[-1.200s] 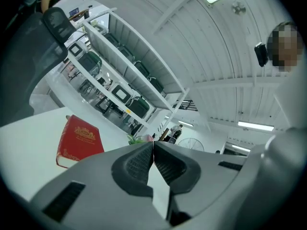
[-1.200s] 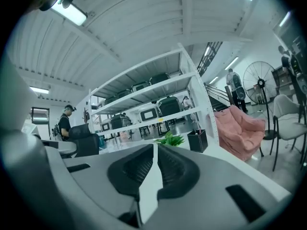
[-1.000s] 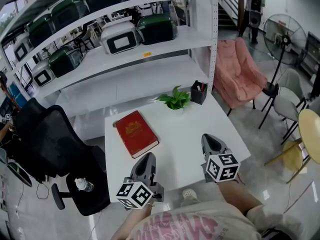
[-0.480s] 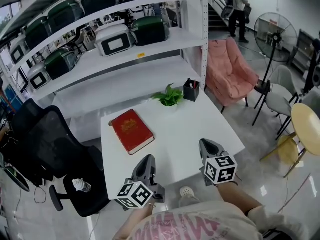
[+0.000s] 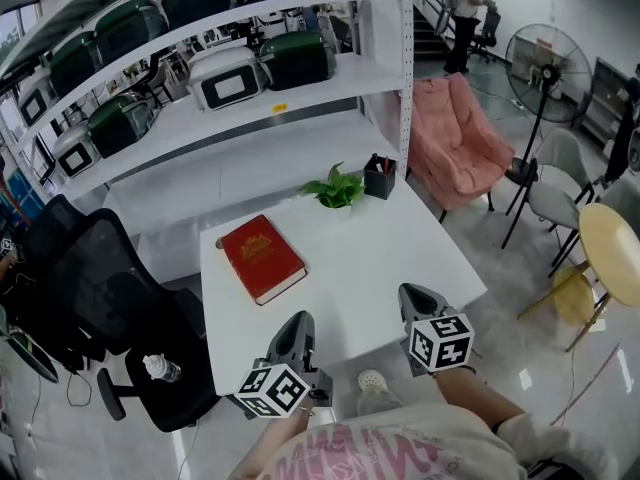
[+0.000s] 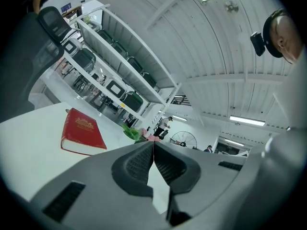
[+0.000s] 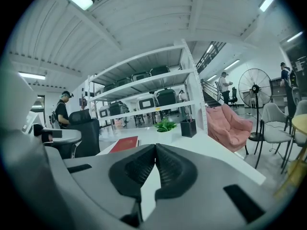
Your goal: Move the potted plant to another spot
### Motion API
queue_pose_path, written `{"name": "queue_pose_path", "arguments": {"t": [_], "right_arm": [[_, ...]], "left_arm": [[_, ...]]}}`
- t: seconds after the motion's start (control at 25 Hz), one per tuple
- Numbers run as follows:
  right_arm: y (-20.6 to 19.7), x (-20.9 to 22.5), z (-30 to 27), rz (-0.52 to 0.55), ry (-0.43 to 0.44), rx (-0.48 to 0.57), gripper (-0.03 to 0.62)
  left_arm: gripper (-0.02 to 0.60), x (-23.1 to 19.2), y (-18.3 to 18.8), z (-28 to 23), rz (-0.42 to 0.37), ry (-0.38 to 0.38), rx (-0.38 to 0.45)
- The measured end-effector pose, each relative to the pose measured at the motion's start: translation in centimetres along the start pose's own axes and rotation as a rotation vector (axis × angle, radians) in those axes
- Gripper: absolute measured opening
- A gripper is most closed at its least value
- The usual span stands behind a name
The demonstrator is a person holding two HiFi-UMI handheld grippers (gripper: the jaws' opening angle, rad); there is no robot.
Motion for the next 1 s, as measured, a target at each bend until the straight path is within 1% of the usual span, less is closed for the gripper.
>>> {"name": "queue_pose_path", "arguments": {"t": [0.32, 1.0], "right_arm": [[0.3, 0.8, 0.9, 0.001, -0.016, 0.017, 0.012], [-0.3, 2.0, 1.5, -0.001, -0.023, 0.012, 0.012]], "left_arm": [[0.025, 0.7, -0.3, 0.0, 0.006, -0.008, 0.000], [0.025, 1.3, -1.3, -0.6, 0.007, -0.016, -0.006]]}}
Point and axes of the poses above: the fingertips, and each gripper's own axes: z backward along the fingers, x to its right, y out of its top, the point moved 3 cm from there along z, backward along the fingers, and after that the axes turned 9 degrees about -y, right-handed, at the moved point
